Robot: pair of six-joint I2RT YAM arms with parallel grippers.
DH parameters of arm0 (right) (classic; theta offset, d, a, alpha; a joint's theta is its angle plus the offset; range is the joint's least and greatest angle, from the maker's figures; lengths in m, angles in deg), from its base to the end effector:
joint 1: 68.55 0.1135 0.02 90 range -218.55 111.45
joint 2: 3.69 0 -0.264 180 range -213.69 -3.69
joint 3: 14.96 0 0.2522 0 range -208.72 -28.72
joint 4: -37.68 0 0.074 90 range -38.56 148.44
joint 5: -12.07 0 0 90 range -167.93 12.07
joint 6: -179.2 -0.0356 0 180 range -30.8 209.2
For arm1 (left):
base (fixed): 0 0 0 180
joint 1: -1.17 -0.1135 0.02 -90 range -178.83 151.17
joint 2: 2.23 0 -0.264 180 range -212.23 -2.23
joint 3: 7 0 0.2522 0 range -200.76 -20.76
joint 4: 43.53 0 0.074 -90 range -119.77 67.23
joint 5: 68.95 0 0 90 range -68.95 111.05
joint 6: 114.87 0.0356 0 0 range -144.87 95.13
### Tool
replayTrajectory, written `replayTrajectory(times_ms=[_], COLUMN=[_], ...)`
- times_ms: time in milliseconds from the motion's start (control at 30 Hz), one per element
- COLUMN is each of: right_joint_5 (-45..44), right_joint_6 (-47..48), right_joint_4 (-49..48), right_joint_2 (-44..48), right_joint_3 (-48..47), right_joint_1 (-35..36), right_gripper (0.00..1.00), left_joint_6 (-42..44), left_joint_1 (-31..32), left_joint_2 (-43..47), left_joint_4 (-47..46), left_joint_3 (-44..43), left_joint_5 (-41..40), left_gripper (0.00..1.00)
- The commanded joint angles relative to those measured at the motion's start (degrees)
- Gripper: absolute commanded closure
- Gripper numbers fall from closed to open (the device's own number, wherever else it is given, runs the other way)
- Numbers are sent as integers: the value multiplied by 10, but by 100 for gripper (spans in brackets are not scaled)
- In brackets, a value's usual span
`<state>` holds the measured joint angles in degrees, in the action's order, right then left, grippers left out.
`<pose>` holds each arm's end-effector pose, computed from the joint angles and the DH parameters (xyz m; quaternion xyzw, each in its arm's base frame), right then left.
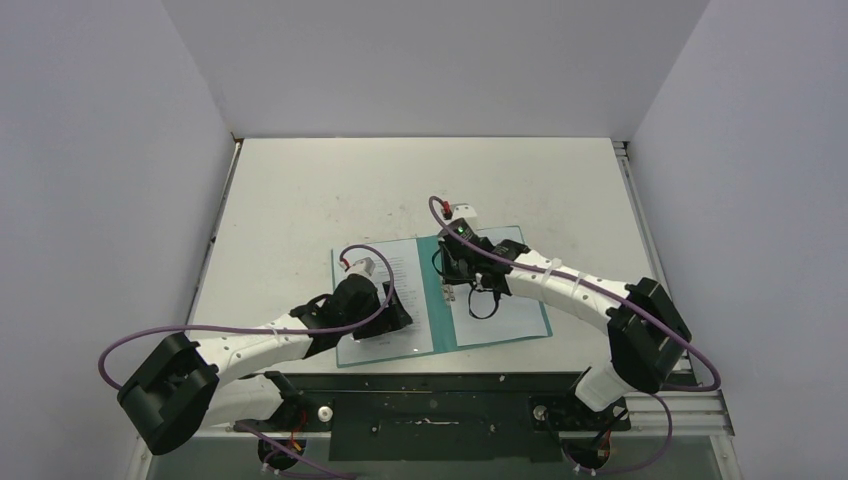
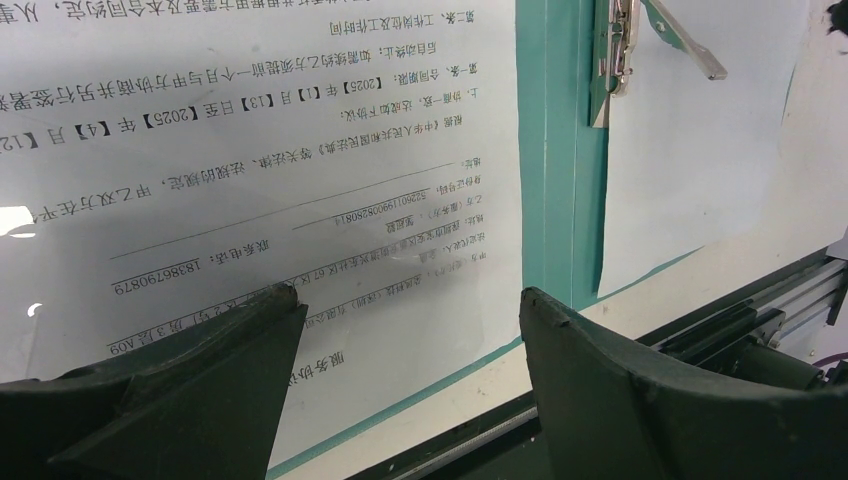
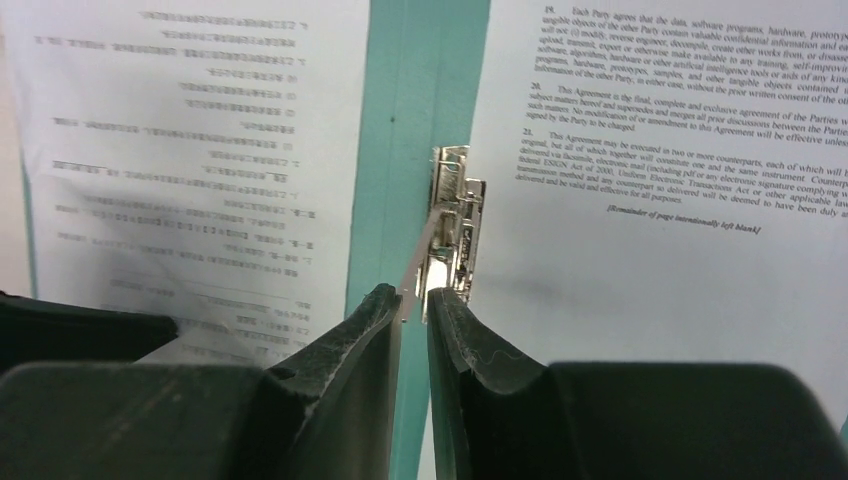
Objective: Put the files into the folder
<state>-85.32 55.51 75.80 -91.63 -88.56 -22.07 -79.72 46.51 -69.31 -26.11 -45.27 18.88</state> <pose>0.2247 0.2299 0.2282 -0.0846 0.9413 0.1601 0.2850 0.1514 -0.1512 0.1560 -0.0839 0.9240 -0.2746 0.2526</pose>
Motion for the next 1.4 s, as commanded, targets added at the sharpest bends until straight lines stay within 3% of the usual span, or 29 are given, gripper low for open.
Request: replayTrajectory(times_ms=[0, 600, 1367], right_joint_5=[-20, -59, -92], right_joint_6=[6, 21, 17], right_joint_4=[2, 21, 56], right_joint_2=[0, -93, -74], right_joint_3=[-49, -88, -86], right_joint_1=[18, 41, 65], right_gripper=[81, 85, 86], left_joint_6=[10, 13, 6], left_joint_1=[3, 9, 9], left_joint_2=[6, 5, 11], left_joint_4=[17, 21, 22], left_joint_3=[3, 5, 8], left_joint_5=[-15, -21, -22], left_gripper=[21, 22, 22])
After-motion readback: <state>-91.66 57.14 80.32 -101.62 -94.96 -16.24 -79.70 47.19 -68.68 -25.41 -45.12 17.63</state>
